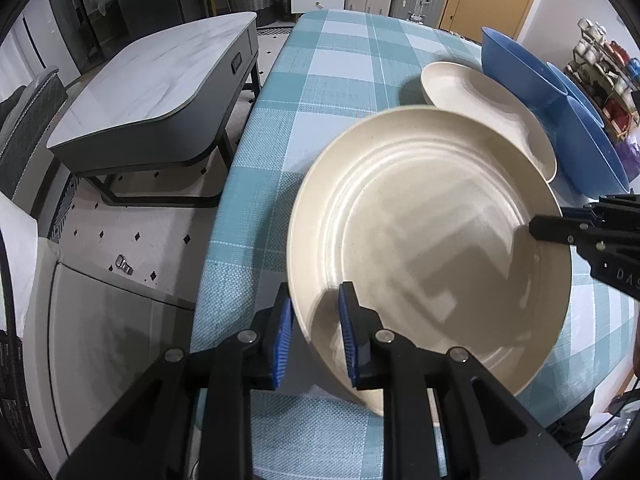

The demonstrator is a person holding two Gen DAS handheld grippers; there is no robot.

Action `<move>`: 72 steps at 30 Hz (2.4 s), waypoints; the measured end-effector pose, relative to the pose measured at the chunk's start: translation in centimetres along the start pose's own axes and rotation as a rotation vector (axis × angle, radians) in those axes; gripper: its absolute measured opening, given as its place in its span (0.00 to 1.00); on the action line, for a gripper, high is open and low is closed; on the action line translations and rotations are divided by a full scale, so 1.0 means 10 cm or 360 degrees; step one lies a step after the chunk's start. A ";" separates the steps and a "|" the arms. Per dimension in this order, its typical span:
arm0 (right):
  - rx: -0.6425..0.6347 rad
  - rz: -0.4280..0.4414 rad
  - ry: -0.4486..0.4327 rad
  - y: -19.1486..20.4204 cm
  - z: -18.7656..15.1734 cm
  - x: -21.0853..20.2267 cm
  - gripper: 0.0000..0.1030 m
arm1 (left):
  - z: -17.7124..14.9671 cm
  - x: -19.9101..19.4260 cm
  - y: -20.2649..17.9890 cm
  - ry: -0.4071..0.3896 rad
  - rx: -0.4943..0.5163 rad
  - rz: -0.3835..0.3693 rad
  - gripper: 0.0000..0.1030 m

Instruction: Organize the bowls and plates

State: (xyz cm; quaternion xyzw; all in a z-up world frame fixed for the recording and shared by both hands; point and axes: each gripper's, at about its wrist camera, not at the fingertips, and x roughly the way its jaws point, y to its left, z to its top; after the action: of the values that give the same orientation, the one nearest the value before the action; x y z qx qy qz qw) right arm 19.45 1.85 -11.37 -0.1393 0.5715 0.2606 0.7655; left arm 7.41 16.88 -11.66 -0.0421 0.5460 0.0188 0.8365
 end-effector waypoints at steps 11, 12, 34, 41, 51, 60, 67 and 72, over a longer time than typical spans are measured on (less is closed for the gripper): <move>-0.0196 -0.0137 0.0077 0.15 -0.08 0.05 0.15 | -0.01 0.00 -0.02 -0.0003 0.0019 0.0010 0.25; -0.0215 -0.0154 0.0081 0.17 -0.09 0.05 0.15 | -0.02 0.00 -0.03 -0.0003 0.0020 0.0011 0.25; -0.0151 -0.0027 0.0204 0.03 0.05 0.17 0.16 | -0.05 0.04 -0.06 0.0012 0.0042 0.0001 0.31; -0.0107 0.0042 0.0170 -0.03 0.05 0.19 0.17 | -0.07 0.04 -0.05 0.0013 0.0025 -0.0023 0.33; -0.0078 0.0050 0.0069 -0.06 -0.01 0.17 0.17 | -0.07 0.05 -0.03 0.0015 0.0006 -0.0018 0.36; -0.0065 0.0053 -0.0146 -0.07 -0.07 -0.23 0.17 | -0.05 0.05 0.12 0.0007 -0.0047 0.0017 0.39; -0.0075 0.0024 -0.0052 -0.04 -0.08 -0.02 0.17 | -0.06 0.03 0.17 -0.0009 -0.0057 0.0037 0.42; -0.0056 0.0063 -0.0017 -0.08 -0.11 0.12 0.17 | -0.06 0.01 0.21 -0.0013 -0.0069 0.0035 0.45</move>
State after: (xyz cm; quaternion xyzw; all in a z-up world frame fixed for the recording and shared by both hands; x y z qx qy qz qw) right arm 19.24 0.88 -12.87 -0.1399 0.5655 0.2865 0.7607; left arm 6.79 18.92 -12.12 -0.0541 0.5424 0.0400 0.8374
